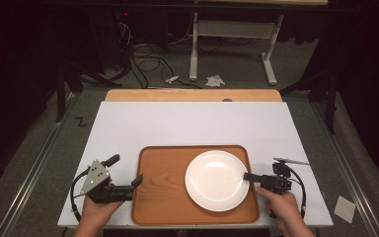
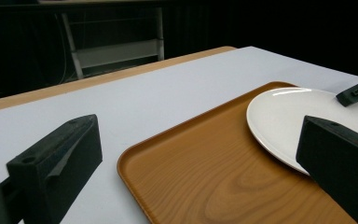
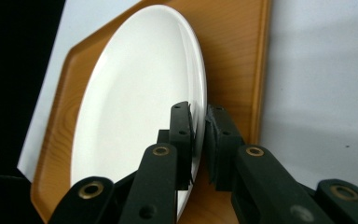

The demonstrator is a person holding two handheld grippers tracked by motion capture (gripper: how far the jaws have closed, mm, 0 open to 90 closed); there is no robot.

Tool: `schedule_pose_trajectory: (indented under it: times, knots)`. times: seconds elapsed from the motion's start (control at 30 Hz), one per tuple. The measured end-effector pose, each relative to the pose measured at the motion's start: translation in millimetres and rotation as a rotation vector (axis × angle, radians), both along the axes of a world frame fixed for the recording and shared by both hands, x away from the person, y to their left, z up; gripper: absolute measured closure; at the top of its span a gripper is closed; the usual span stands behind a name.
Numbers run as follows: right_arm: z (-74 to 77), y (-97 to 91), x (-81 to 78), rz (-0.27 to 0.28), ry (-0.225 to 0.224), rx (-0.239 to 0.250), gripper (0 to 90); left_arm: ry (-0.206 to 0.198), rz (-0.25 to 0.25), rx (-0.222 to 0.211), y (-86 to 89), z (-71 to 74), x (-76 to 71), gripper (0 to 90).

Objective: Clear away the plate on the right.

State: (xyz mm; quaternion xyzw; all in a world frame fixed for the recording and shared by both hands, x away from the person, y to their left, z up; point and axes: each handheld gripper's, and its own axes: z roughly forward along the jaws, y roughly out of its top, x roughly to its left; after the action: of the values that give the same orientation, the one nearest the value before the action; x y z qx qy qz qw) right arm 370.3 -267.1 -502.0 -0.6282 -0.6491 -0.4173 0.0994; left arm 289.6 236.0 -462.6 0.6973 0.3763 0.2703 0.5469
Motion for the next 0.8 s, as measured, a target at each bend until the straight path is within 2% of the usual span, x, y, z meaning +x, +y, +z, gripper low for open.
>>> schedule_pose_trajectory:
  times: [0.3,0.43,0.6,0.63,0.73,0.8]
  knots:
    - [-0.3,6.2,0.8,0.021,-0.014,-0.100,80.0,-0.001,0.000,0.006,-0.2,0.4,-0.2,0.7]
    - [1.4,8.3,0.1,0.032,-0.025,-0.128,77.6,0.002,-0.002,0.010,-0.7,0.0,0.0,0.7]
    - [5.4,12.3,-2.5,0.034,-0.063,-0.185,73.3,0.002,-0.003,0.018,-1.4,0.1,-0.2,0.7]
    - [7.8,12.1,-3.4,0.030,-0.085,-0.199,71.4,0.004,-0.003,0.019,-1.5,0.1,-0.3,0.7]
    - [10.8,11.2,-4.3,0.025,-0.101,-0.206,70.0,0.004,-0.004,0.021,-2.2,0.0,-0.2,0.7]
    - [15.3,8.2,-5.9,0.024,-0.131,-0.211,68.1,0.005,-0.007,0.024,-2.7,-0.2,-0.1,0.7]
